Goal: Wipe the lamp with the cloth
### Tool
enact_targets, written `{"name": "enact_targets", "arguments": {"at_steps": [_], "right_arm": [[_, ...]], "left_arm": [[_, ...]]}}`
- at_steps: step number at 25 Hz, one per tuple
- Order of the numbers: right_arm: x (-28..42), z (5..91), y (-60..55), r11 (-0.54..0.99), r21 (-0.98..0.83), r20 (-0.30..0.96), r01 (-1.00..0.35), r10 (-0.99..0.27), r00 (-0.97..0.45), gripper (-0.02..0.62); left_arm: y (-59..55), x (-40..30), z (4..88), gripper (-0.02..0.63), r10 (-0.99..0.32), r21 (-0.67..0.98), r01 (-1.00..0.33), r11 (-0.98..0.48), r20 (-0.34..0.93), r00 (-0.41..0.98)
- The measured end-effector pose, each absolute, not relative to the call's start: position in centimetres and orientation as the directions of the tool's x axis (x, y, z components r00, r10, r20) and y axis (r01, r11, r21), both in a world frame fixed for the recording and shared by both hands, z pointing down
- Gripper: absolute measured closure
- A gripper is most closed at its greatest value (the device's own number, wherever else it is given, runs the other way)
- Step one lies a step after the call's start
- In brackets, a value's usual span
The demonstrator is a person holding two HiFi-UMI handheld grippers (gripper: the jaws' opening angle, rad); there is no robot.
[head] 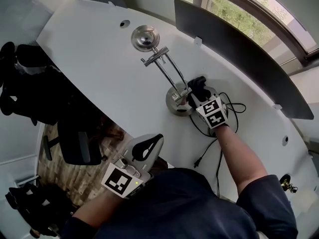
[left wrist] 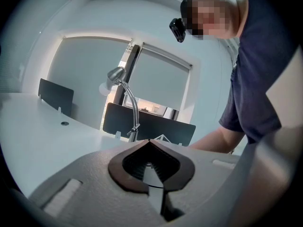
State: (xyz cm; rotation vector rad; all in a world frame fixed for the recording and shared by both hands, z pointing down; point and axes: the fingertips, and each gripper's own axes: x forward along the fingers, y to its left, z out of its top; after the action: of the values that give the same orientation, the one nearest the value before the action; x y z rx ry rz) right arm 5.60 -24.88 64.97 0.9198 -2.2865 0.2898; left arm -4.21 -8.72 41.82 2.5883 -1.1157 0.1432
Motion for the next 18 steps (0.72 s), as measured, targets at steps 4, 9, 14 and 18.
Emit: {"name": "enact_targets", "arguments": {"at_steps": [4,9,14,18], "right_arm": [[5.3,65.0,-26.2,0.721,0.053,0.637,-0.691,-0.557,-0.532,0.488],[5.9,64.5,-26.1,0.699,0.073,0.637,-0.711,-0.582,-0.506,0.488],[7.0,62.1,-23.5,0.660,0.062,0.616,-0.749,-0.615,-0.491,0.488],[7.1,59.8,-20.1,0.634,0.042,0.602,-0.772,-0.633,-0.487,0.488]], "left_arm": [[-7.9,-5.1,42.7,0.603,-0.689,0.244,-0.741,-0.626,0.273,0.672],[-7.8,-5.6,41.2,0.603,-0.709,0.229,-0.735,-0.638,0.197,0.677],[-7.5,-5.8,40.1,0.603,-0.700,0.228,-0.716,-0.660,0.157,0.696],[-7.0,-5.5,38.4,0.603,-0.678,0.215,-0.686,-0.695,0.124,0.725]]}}
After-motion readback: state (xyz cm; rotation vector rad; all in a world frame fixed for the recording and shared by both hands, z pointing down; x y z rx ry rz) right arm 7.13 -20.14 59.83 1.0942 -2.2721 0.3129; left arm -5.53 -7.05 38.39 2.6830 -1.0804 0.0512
